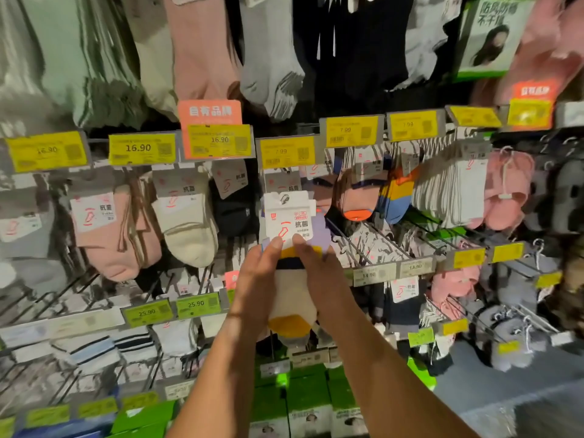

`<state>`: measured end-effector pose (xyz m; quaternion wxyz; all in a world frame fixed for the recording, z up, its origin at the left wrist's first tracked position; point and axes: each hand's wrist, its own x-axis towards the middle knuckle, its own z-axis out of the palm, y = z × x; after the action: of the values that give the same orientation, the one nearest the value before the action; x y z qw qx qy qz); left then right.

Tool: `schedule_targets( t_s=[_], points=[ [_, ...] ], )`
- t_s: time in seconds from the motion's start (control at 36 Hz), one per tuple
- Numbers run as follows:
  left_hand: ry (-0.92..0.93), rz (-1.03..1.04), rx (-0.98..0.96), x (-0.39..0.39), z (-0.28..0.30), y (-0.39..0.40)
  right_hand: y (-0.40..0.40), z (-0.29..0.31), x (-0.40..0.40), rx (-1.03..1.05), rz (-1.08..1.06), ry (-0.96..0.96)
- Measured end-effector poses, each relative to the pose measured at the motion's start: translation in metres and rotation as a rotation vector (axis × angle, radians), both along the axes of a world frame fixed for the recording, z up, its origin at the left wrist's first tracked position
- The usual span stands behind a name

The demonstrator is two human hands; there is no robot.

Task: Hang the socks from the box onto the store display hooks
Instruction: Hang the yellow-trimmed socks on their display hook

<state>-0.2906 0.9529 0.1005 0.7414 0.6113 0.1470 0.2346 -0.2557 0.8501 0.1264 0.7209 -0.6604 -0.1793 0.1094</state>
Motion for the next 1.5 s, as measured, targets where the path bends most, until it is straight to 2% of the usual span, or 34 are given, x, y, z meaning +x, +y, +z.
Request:
schedule_targets(
  t_s=[0.14,0.25,0.47,0.53,0.58,0.67,0.72,0.78,0.81,0.83,0.86,0.89,0.92,0.94,0.97,1.06,1.25,1.39,1.5],
  points=[
    [-0.095,-0.044,0.026,-0.025,0.010,-0.002,0.008,-0.011,-0.006,0.133,-0.164,-0.032],
    [-0.111,-0.057,0.036,-0.031,0.008,-0.003,0.014,-0.017,-0.019,0.036,-0.349,-0.035],
    [-0.040,0.075,0.012,-0.033,-0.005,-0.009,-0.002,-0.014,-0.015,0.013,-0.224,-0.162],
    [-0.005,0.048,-0.040,-0.033,-0.002,-0.013,-0.007,-0.015,-0.013,-0.021,-0.178,-0.210],
    [0.030,0.067,-0.091,-0.032,-0.001,-0.016,-0.011,-0.014,-0.014,-0.015,-0.208,-0.208],
    [0.080,0.186,-0.054,-0.028,-0.003,-0.014,-0.015,-0.014,-0.009,0.074,-0.283,-0.228],
    [0.054,0.229,-0.094,-0.027,-0.008,-0.010,-0.015,-0.015,-0.006,0.035,-0.217,-0.163],
    [0.017,0.256,-0.081,-0.023,-0.022,-0.001,-0.016,-0.015,-0.005,0.193,-0.163,-0.027],
    [-0.006,0.271,-0.069,-0.025,-0.023,0.001,-0.019,-0.007,-0.007,0.271,0.016,0.021],
    [-0.045,0.285,-0.049,-0.027,-0.023,0.002,-0.018,-0.007,0.001,0.235,0.111,0.014],
    [-0.062,0.289,-0.019,-0.029,-0.021,0.002,-0.020,-0.010,0.005,0.254,0.121,-0.032],
    [-0.070,0.305,0.019,-0.032,-0.017,0.002,-0.020,-0.010,0.009,0.352,0.144,0.041],
    [-0.062,0.341,0.045,-0.034,-0.014,0.002,-0.016,-0.010,0.007,0.378,0.067,0.057],
    [-0.069,0.373,0.050,-0.035,-0.013,0.005,-0.017,-0.011,0.006,0.314,-0.022,0.086],
    [-0.072,0.395,0.052,-0.036,-0.012,0.007,-0.017,-0.005,0.002,0.284,0.011,0.175],
    [-0.082,0.420,0.043,-0.041,-0.011,0.015,-0.014,0.006,0.009,0.146,0.045,0.107],
    [-0.121,0.375,-0.020,-0.047,-0.020,0.029,0.004,0.035,0.037,0.111,-0.025,0.089],
    [-0.108,0.367,-0.008,-0.043,-0.022,0.037,0.017,0.030,0.057,0.051,-0.061,0.127],
    [-0.078,0.390,0.040,-0.038,-0.026,0.048,0.034,0.023,0.068,0.002,-0.124,0.070]
  ],
)
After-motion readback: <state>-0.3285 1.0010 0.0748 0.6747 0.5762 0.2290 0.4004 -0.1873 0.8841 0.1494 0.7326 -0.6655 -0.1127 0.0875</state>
